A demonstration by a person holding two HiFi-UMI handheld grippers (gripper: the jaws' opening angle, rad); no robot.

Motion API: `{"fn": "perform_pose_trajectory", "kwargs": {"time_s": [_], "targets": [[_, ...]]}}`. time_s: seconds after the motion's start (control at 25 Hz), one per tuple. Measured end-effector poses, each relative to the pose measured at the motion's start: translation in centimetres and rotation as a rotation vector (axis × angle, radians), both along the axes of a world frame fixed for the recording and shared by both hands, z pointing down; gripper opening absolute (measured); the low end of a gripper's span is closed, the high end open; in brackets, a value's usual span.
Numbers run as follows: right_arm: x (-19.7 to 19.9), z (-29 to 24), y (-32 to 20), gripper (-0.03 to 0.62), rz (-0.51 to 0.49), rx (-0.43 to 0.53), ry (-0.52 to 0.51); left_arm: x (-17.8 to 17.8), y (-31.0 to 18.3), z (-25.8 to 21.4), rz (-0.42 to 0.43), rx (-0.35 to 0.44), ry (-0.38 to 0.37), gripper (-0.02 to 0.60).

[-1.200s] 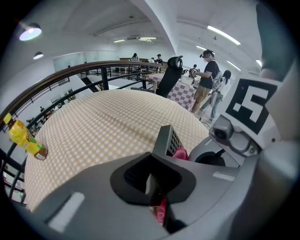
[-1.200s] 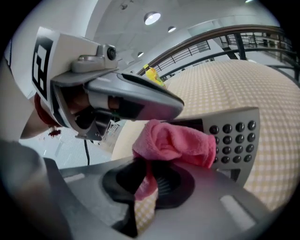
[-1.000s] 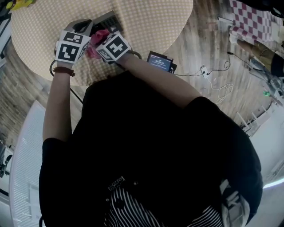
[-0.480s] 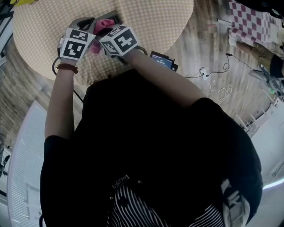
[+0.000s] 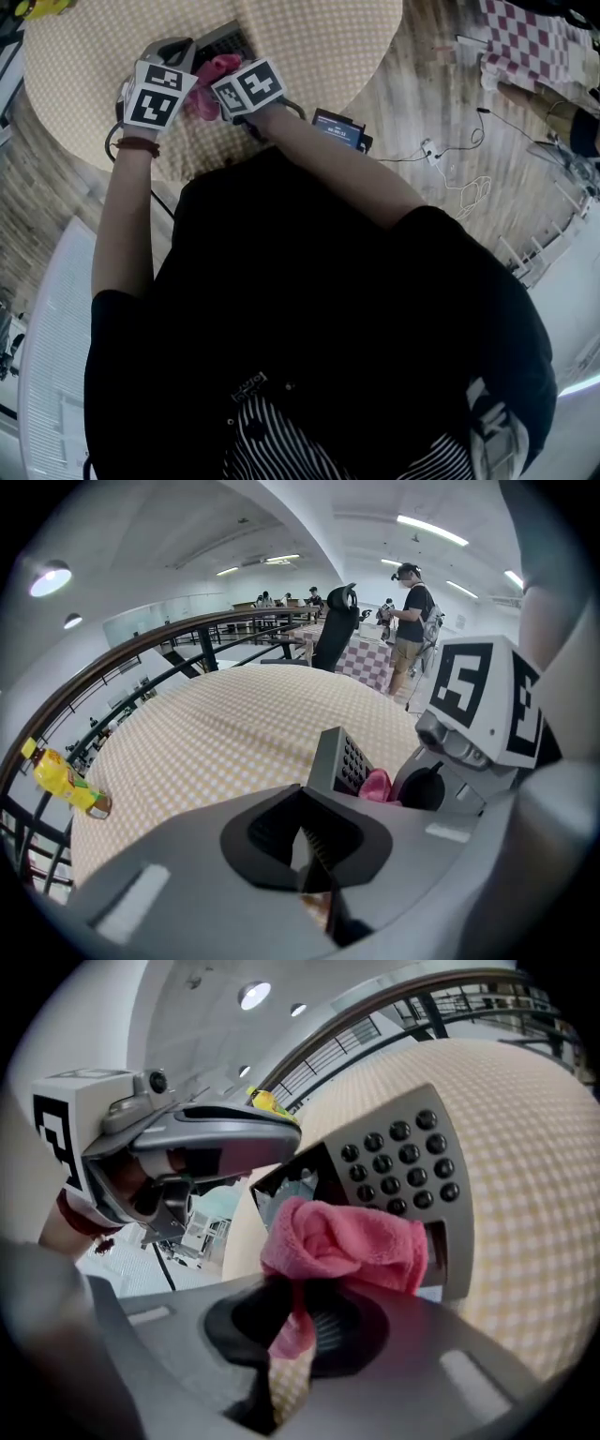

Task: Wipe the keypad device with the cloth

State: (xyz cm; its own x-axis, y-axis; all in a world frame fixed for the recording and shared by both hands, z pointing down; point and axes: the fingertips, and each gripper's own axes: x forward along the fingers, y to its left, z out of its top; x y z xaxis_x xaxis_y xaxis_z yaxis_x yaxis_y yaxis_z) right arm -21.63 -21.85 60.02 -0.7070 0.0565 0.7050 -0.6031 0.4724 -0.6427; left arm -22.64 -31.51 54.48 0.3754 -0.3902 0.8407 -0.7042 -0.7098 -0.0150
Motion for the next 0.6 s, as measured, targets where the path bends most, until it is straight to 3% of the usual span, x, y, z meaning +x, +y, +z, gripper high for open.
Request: {"fn": "perform_pose_trajectory", "kwargs": {"time_s": [0.24, 0.4, 0.6], "targets": [[0.0, -0.1, 0.4, 0.049, 0.002, 0.006, 0.041, -0.1, 0.2, 0.0, 0.003, 0.01, -0.006, 0.003], [-2.2, -4.9, -2.3, 0.049, 0.075, 0.096, -0.091, 0.1, 0.3, -0.1, 0.011, 0.012, -0.01, 0.003], [-1.8, -3.5, -2.3, 0.049, 0.088, 0.042, -0.046, -0.1, 0.4, 0.0, 0.003, 0.015, -0.018, 0.003]]}}
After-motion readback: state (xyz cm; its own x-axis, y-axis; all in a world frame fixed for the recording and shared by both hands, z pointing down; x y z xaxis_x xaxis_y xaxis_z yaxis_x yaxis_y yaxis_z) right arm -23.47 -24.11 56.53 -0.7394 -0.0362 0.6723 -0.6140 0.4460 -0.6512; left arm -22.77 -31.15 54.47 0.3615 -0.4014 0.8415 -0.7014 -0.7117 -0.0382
